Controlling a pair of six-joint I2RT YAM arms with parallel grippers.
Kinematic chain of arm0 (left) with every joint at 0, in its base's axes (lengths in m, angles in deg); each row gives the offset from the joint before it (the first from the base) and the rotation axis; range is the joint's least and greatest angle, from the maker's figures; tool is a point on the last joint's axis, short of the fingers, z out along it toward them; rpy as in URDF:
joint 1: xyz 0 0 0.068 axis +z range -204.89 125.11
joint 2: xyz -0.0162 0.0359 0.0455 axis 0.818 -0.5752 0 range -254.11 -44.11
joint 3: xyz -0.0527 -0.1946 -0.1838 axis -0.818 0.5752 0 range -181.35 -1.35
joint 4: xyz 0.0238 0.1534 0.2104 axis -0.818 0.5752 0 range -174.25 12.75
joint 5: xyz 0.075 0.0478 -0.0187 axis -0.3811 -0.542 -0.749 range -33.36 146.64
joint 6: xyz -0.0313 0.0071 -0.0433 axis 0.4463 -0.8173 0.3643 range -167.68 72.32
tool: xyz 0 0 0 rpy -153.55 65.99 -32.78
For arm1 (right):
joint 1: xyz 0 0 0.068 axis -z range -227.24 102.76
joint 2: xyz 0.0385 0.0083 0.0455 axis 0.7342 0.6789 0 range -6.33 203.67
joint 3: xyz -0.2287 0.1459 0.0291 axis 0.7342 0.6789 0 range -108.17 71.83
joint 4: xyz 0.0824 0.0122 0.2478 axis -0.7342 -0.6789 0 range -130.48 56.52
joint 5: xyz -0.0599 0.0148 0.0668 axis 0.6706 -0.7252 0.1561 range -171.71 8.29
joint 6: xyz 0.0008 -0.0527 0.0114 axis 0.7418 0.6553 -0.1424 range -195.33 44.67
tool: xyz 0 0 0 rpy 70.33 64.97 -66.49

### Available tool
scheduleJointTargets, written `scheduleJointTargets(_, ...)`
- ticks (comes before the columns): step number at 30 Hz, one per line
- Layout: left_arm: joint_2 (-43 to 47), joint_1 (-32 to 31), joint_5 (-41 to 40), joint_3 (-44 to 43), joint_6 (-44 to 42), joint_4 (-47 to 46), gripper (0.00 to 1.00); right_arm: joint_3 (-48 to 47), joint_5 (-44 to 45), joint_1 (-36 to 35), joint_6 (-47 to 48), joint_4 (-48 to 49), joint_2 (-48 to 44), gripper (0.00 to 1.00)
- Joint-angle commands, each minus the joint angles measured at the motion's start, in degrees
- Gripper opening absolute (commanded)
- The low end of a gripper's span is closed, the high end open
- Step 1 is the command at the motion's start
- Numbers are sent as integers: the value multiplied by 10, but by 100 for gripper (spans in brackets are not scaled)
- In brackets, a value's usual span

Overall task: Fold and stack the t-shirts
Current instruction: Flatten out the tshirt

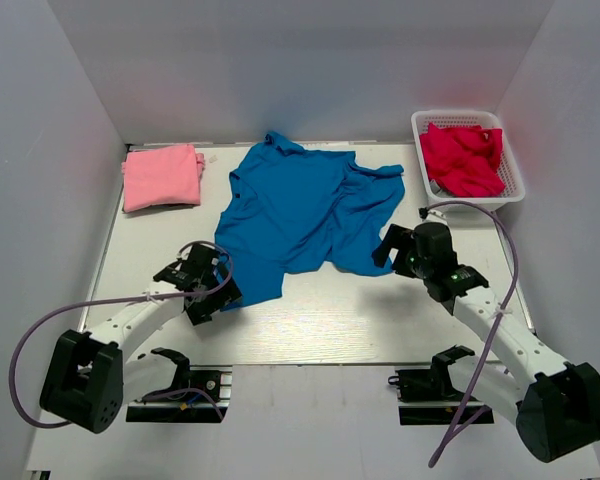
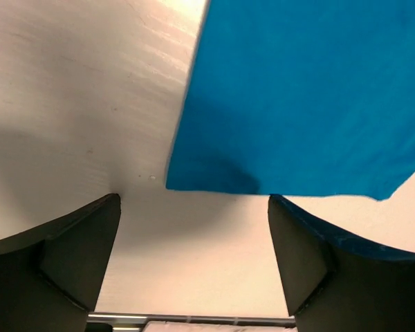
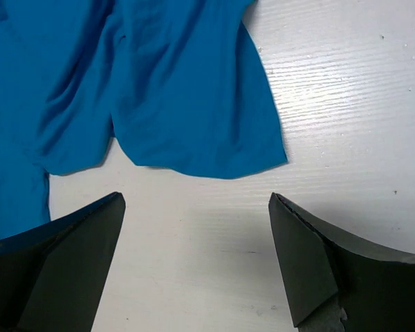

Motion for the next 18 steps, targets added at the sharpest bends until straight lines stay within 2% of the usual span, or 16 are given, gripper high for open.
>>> scheduleJointTargets(1, -34, -2, -8, -1, 14, -47, 94, 4, 27, 2, -14, 1, -8, 90)
scheduleJointTargets(2, -43, -2, -2, 5, 9, -66, 90, 2, 35, 1, -14, -6, -6, 90)
scheduleJointTargets(3, -51, -2, -2, 5, 9, -74, 77, 3, 38, 2, -13, -9, 6, 90)
scheduleJointTargets(5, -73, -2, 5, 5, 9, -85, 61, 6, 36, 2, -12, -15, 8, 90)
scheduleJointTargets(6, -73, -2, 5, 5, 9, -90, 43, 6, 41, 3, -15, -17, 11, 90)
scheduleJointTargets(9, -80, -2, 31, 17, -5, -107, 0, 3, 54, 4, -26, -29, 30, 90)
scheduleJointTargets(13, -53, -2, 37, 17, -17, -116, 0, -8, 91, 4, -51, -65, 69, 90)
scheduleJointTargets(18, -17, -2, 27, 12, -29, -116, 0, -25, 113, 4, -61, -56, 124, 90)
